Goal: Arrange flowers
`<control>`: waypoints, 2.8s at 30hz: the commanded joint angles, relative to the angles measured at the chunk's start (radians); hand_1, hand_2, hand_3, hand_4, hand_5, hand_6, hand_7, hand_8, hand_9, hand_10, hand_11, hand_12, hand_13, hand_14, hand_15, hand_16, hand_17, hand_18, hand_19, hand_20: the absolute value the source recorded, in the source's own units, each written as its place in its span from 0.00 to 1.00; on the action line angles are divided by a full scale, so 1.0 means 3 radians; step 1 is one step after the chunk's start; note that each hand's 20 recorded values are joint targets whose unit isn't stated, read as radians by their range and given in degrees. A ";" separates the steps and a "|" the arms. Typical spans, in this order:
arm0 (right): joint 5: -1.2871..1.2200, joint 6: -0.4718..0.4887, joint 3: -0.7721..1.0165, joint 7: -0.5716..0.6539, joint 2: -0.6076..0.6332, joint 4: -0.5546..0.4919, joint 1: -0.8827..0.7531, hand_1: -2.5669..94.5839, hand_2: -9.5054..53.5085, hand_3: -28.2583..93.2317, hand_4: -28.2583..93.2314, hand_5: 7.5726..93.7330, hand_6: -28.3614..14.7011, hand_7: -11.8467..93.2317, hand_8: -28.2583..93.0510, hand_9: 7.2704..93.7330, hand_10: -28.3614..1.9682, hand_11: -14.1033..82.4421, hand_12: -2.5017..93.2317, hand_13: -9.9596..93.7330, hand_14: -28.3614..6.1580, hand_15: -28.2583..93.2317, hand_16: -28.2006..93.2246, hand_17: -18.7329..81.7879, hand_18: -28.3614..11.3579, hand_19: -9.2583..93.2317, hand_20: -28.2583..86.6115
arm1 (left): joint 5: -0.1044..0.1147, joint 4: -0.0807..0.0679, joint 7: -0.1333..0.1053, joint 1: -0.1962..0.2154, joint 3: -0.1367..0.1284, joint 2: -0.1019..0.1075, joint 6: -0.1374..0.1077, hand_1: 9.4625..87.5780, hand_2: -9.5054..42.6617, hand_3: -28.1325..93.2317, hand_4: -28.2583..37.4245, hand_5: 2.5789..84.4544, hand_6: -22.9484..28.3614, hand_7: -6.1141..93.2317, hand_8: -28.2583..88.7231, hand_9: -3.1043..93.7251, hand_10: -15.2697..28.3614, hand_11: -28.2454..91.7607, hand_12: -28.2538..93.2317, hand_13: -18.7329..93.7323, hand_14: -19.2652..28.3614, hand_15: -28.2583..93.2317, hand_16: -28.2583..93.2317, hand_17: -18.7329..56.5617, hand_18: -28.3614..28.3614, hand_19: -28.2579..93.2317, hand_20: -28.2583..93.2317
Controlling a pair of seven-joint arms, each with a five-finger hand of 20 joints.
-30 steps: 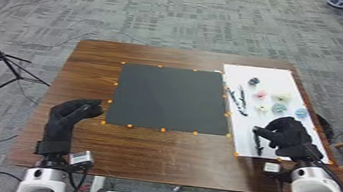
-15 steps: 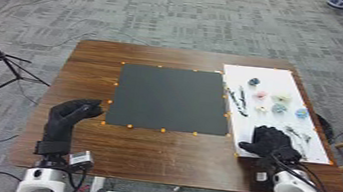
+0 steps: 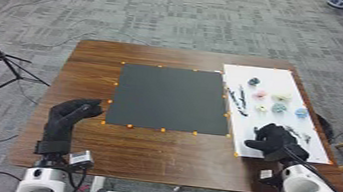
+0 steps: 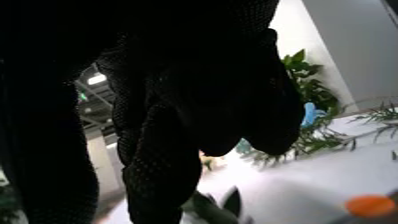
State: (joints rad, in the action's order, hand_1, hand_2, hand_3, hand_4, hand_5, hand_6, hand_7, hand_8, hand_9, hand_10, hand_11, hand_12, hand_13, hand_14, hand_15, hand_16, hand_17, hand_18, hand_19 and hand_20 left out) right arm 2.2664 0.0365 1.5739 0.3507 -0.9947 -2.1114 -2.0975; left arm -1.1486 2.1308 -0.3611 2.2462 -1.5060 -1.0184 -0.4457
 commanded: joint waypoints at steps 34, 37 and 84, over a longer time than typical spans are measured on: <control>-0.0437 0.0657 0.0047 0.0304 0.0273 0.0110 0.0226 0.66 0.00 0.66 0.23 0.76 0.60 0.35 0.49 0.95 0.64 0.42 0.50 0.96 0.68 0.70 0.56 0.83 0.45 0.98 0.68 | 0.0064 0.0060 0.0054 0.0076 -0.0074 -0.0035 0.0184 0.26 0.12 0.81 0.15 0.68 0.49 0.28 0.17 0.65 0.68 0.46 0.37 0.60 0.78 0.55 0.24 0.31 0.80 0.49 0.47; -0.0412 0.0431 0.0072 0.0216 0.0300 0.0037 0.0261 0.67 0.00 0.66 0.23 0.77 0.59 0.35 0.48 0.96 0.66 0.42 0.49 0.97 0.70 0.69 0.55 0.84 0.48 0.97 0.67 | 0.0060 0.0043 0.0059 0.0045 -0.0067 -0.0025 0.0236 0.26 0.12 0.81 0.15 0.68 0.49 0.28 0.17 0.65 0.68 0.46 0.37 0.60 0.79 0.55 0.24 0.31 0.80 0.49 0.47; 0.0380 0.0657 -0.0151 -0.0612 0.0949 0.0226 0.0111 0.46 0.00 0.77 0.12 0.54 0.57 0.35 0.21 0.64 0.50 0.37 0.33 0.90 0.70 0.71 0.55 0.76 0.37 1.00 0.73 | 0.0008 0.0061 0.0124 0.0095 -0.0150 -0.0038 0.0246 0.26 0.11 0.81 0.15 0.68 0.49 0.28 0.17 0.64 0.68 0.47 0.37 0.60 0.79 0.55 0.24 0.30 0.80 0.49 0.48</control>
State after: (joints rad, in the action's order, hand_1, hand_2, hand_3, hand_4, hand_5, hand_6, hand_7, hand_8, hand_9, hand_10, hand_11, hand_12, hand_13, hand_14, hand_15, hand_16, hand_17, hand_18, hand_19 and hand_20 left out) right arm 2.3226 0.2777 1.5700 0.1759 -0.7164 -2.0673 -2.0020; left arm -1.1438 2.1394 -0.3292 2.2614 -1.5483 -1.0143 -0.3796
